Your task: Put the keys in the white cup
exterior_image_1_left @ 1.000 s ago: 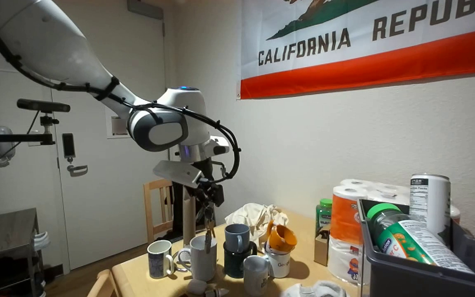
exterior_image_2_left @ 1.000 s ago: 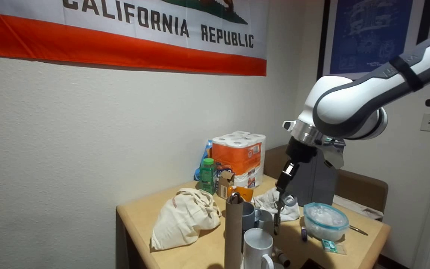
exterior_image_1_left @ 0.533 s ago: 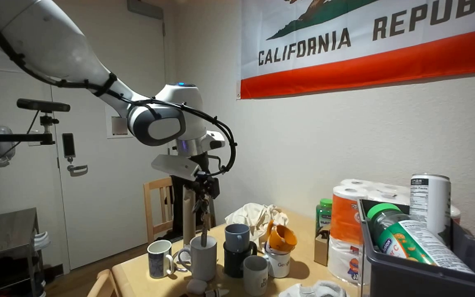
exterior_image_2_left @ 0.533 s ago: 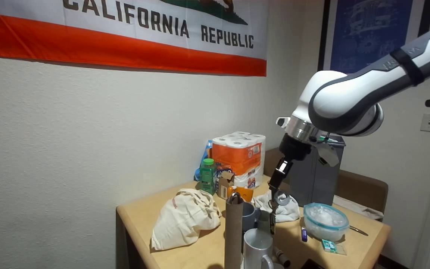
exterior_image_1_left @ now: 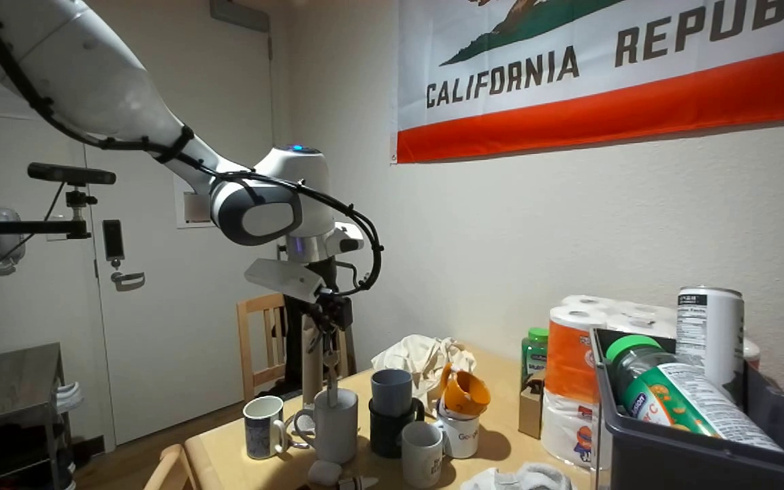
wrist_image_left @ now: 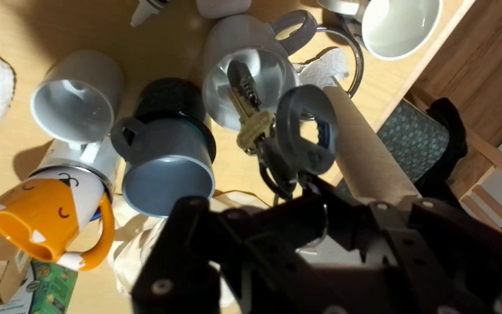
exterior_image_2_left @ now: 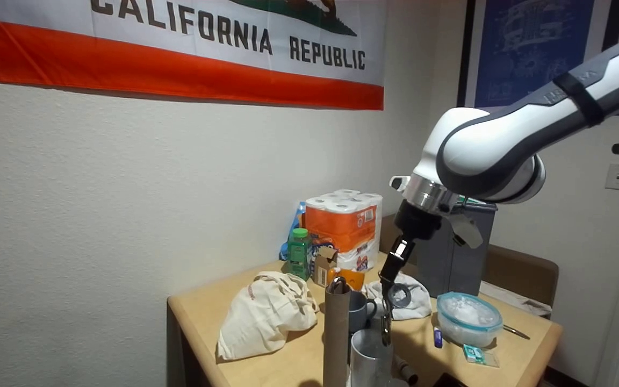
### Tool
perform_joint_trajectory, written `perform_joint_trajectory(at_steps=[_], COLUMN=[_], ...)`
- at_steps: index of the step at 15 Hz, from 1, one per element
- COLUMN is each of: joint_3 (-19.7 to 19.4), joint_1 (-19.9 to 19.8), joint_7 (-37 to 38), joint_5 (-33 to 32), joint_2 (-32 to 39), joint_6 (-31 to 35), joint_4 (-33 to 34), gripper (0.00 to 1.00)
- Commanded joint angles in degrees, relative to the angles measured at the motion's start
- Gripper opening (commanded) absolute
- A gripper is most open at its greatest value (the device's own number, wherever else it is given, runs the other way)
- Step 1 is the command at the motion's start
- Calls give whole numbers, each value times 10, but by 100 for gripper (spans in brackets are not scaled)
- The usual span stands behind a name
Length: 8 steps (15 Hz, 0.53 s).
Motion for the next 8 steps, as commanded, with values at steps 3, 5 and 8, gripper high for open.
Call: perform_joint_trajectory(at_steps=[3,5,8], joint_3=[15,20,26], joint_1=[-4,-8,-13], joint_7=[-38,-50,-65], joint_5=[42,53,66], joint_2=[29,40,56], joint_6=[-6,0,9], joint_4=[11,7,4], gripper=[0,0,0])
